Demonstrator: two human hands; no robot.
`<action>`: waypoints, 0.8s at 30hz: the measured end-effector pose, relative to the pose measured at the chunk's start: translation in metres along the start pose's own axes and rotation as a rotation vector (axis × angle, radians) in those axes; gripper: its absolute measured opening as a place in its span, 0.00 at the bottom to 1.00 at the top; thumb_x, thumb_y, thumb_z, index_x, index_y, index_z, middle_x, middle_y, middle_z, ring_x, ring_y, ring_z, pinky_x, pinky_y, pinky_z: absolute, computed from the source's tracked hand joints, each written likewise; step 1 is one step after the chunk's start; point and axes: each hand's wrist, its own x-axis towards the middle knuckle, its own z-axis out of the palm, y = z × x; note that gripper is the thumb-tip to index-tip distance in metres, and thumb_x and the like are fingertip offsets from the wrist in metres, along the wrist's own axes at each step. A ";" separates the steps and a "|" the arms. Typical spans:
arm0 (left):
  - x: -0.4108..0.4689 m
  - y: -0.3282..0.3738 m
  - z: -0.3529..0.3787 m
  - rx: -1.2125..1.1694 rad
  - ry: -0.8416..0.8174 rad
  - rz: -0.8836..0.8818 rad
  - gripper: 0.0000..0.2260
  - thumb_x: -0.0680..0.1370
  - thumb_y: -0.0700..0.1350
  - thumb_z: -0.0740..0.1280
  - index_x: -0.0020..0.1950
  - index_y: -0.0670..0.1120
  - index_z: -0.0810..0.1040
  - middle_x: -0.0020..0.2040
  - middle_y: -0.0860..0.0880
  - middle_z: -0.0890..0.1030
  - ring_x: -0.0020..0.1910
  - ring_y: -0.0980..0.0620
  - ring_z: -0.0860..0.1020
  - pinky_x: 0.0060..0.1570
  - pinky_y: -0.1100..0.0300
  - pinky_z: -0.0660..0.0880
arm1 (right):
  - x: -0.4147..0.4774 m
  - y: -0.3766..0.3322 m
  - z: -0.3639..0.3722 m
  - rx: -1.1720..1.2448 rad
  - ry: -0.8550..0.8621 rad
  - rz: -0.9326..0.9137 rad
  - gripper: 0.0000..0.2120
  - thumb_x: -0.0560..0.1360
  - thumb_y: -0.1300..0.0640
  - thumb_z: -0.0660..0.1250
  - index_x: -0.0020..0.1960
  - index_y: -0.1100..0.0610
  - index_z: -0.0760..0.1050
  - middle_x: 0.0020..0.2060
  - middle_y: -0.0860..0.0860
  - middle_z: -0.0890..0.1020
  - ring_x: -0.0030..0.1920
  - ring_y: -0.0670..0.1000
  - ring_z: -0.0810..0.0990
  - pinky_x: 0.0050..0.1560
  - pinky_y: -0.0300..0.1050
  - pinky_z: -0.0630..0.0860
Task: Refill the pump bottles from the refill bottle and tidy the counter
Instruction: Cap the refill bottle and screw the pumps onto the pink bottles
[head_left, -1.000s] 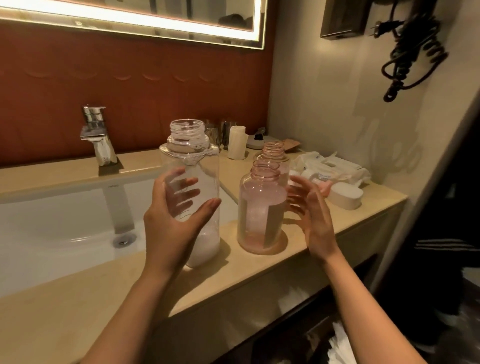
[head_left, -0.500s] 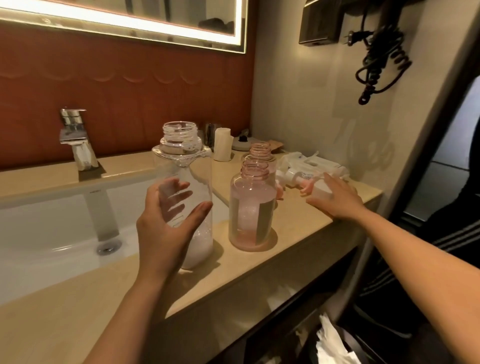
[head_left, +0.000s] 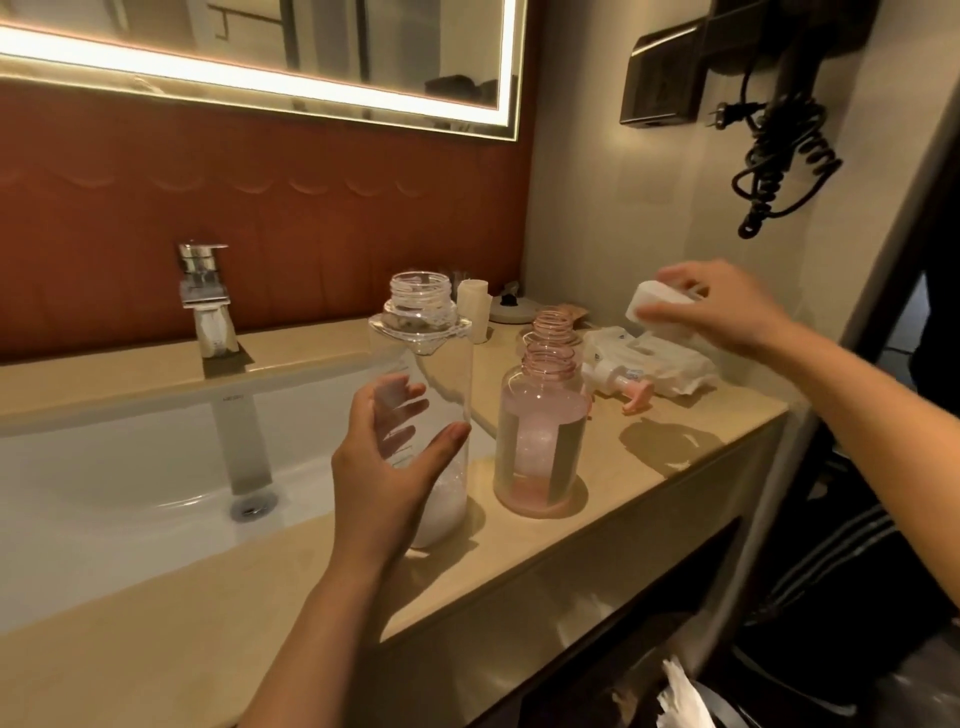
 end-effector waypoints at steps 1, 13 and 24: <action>-0.001 0.000 0.000 -0.002 -0.004 -0.001 0.28 0.64 0.60 0.71 0.61 0.57 0.68 0.58 0.57 0.76 0.57 0.60 0.76 0.57 0.61 0.73 | 0.000 -0.019 -0.006 0.075 0.001 -0.059 0.25 0.71 0.47 0.71 0.65 0.54 0.73 0.58 0.53 0.75 0.55 0.52 0.73 0.41 0.37 0.70; 0.000 0.000 -0.006 -0.083 -0.063 -0.059 0.29 0.60 0.64 0.70 0.59 0.58 0.71 0.58 0.58 0.78 0.57 0.61 0.76 0.60 0.53 0.75 | -0.010 -0.177 0.021 0.259 -0.579 -0.581 0.24 0.71 0.45 0.66 0.66 0.39 0.67 0.61 0.44 0.69 0.59 0.43 0.72 0.53 0.37 0.75; 0.001 0.002 -0.008 -0.067 -0.073 -0.062 0.28 0.60 0.63 0.69 0.58 0.56 0.71 0.56 0.60 0.78 0.56 0.63 0.77 0.58 0.57 0.75 | 0.000 -0.199 0.020 0.034 -0.743 -0.669 0.21 0.69 0.46 0.69 0.61 0.39 0.72 0.55 0.35 0.72 0.57 0.42 0.74 0.53 0.37 0.77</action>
